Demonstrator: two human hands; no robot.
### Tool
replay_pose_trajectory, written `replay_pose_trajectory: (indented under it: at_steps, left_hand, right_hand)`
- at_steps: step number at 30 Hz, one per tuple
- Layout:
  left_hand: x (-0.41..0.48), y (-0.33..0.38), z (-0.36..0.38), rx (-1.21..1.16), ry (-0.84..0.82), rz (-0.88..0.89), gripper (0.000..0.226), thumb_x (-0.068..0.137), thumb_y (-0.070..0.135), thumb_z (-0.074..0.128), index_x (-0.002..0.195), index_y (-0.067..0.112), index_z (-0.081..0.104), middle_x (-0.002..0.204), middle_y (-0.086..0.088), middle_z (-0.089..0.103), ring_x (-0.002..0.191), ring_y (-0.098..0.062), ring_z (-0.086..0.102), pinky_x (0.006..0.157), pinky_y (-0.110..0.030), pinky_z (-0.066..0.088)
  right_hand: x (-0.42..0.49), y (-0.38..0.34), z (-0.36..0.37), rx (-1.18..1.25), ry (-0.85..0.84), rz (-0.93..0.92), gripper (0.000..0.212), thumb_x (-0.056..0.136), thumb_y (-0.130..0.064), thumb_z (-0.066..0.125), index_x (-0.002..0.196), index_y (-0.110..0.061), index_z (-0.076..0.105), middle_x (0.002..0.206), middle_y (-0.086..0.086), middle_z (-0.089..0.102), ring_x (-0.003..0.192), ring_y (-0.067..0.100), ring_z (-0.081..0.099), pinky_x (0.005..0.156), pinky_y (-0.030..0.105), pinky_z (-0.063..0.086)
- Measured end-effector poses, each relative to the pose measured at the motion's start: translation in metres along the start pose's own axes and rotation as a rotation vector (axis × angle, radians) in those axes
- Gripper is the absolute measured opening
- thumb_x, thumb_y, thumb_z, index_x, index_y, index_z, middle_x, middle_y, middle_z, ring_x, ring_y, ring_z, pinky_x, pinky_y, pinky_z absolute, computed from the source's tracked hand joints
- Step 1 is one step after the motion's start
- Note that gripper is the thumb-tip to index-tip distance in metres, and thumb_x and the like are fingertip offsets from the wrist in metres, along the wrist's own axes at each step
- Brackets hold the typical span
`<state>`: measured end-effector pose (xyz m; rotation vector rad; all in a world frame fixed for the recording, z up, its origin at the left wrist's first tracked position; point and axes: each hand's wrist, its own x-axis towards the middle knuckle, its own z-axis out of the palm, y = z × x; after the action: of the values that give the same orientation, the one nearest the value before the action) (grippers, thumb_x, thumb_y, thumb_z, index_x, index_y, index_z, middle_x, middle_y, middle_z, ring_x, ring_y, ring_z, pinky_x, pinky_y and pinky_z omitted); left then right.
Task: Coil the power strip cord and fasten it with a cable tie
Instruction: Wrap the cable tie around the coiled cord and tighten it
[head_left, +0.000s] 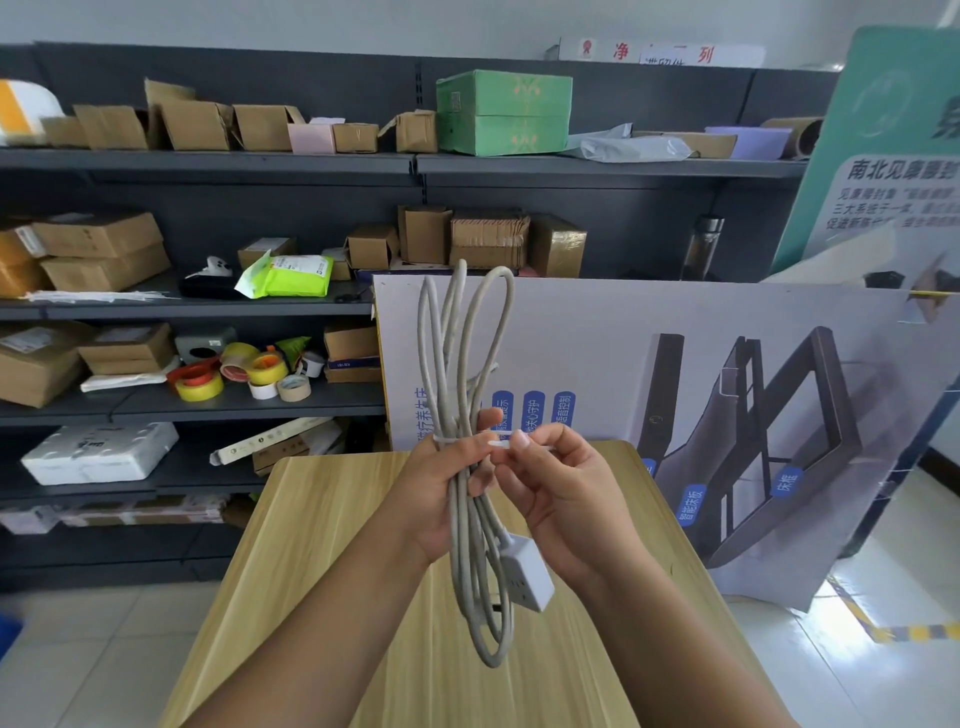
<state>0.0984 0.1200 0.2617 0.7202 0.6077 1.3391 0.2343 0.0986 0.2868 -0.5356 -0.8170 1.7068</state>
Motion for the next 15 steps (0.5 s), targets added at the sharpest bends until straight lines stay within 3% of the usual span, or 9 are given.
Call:
replay_pose_trajectory:
  at_steps: [2,7,11,15]
  left_hand:
    - [0.0009,0.0006,-0.0006,0.029,0.028,0.035,0.019,0.072,0.004,0.069,0.087,0.012,0.077,0.058,0.0,0.057,0.04,-0.007,0.045,0.044,-0.016,0.042]
    - [0.0014,0.0004,-0.0007,0.032,0.022,0.04,0.021,0.074,0.006,0.066,0.093,0.01,0.074,0.058,-0.002,0.053,0.042,-0.009,0.046,0.047,-0.018,0.045]
    - [0.003,-0.0017,0.0002,0.094,0.058,0.073,0.028,0.075,0.002,0.07,0.102,0.006,0.066,0.059,0.002,0.062,0.047,-0.006,0.054,0.05,-0.016,0.048]
    - [0.0059,-0.002,-0.0014,0.146,0.137,0.116,0.036,0.07,0.001,0.074,0.105,0.006,0.066,0.063,0.003,0.061,0.048,-0.005,0.053,0.051,-0.017,0.047]
  right_hand:
    - [0.0014,0.0001,-0.0014,0.009,0.009,0.014,0.008,0.083,-0.009,0.063,0.083,-0.002,0.06,0.074,0.016,0.07,0.064,0.022,0.071,0.064,0.024,0.06]
    - [0.0066,0.0028,-0.005,0.08,0.071,0.035,0.026,0.096,-0.002,0.051,0.119,0.0,0.063,0.081,0.016,0.066,0.069,0.02,0.068,0.066,0.025,0.06]
    - [0.0084,0.0033,-0.0035,0.053,0.081,0.041,0.039,0.081,-0.008,0.066,0.12,-0.01,0.063,0.075,0.013,0.062,0.062,0.017,0.064,0.063,0.024,0.059]
    - [0.0086,0.0042,-0.0028,0.032,0.095,0.027,0.035,0.084,-0.006,0.065,0.118,-0.012,0.063,0.074,0.012,0.062,0.064,0.017,0.064,0.066,0.025,0.06]
